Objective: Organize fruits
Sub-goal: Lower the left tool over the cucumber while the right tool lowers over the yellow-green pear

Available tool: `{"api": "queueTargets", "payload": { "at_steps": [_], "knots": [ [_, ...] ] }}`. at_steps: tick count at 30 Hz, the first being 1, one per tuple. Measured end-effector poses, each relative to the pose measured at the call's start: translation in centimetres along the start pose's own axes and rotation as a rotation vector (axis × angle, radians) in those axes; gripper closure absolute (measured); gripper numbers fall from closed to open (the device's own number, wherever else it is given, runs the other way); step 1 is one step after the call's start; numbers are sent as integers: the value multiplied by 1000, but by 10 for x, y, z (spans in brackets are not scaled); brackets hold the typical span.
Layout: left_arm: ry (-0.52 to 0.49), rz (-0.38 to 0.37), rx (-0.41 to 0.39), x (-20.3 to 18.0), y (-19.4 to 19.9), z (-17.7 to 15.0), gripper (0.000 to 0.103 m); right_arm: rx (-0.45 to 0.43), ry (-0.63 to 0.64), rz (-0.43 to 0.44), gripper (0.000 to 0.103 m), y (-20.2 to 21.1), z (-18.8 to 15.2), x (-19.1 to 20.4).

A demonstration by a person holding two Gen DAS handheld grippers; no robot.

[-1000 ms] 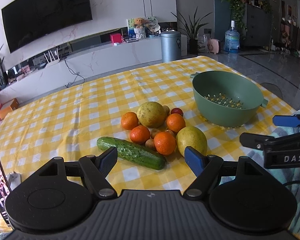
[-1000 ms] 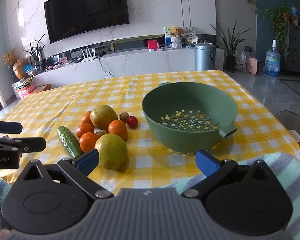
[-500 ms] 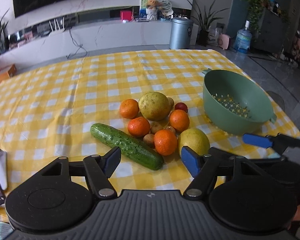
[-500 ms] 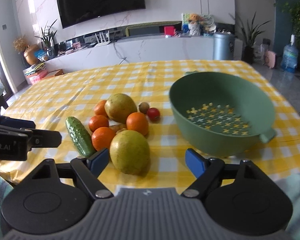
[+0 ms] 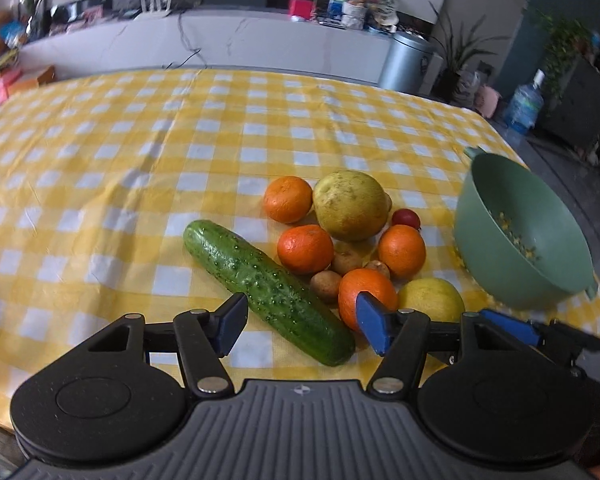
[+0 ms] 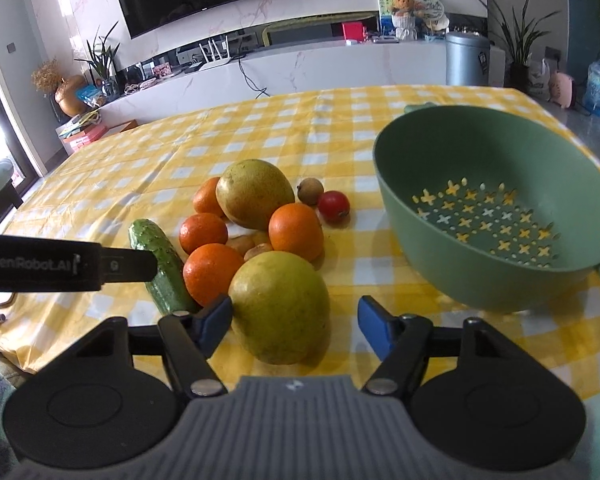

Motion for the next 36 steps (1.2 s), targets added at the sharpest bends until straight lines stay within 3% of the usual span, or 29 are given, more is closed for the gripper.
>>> {"api": "queueTargets", "payload": {
  "at_steps": [7,10,14,21,27,36],
  "knots": [
    [169,13,27,19,-21,1,29,17,-54,57,36,-11,0,-1],
    [212,39,46,28,-29,0,29,14,-48,67,36,-15,0,1],
    [252,17,60,30,-35,-1,28,23,-28,69,36,-20,-3,3],
    [281,-16,64,30,-44,-1,28,35,-20,66,39,-25,-5,4],
    [226,-23,56,20,-49,-3,27,30,-7,53,40,-24,-6,4],
    [182,-30,91,21,-35,-4,50,32,-8,48,41,-22,-7,3]
  ]
}}
Point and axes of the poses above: each gripper's, at about its wrist camera, not at the fingertips, and y roughly against the way its jaws point, x to its left, z to its top, the point moved 9 cm from there along -y, roughly the way its jaws point, and after that the axes turned 4 degrees about z, right-handed, at the moved point
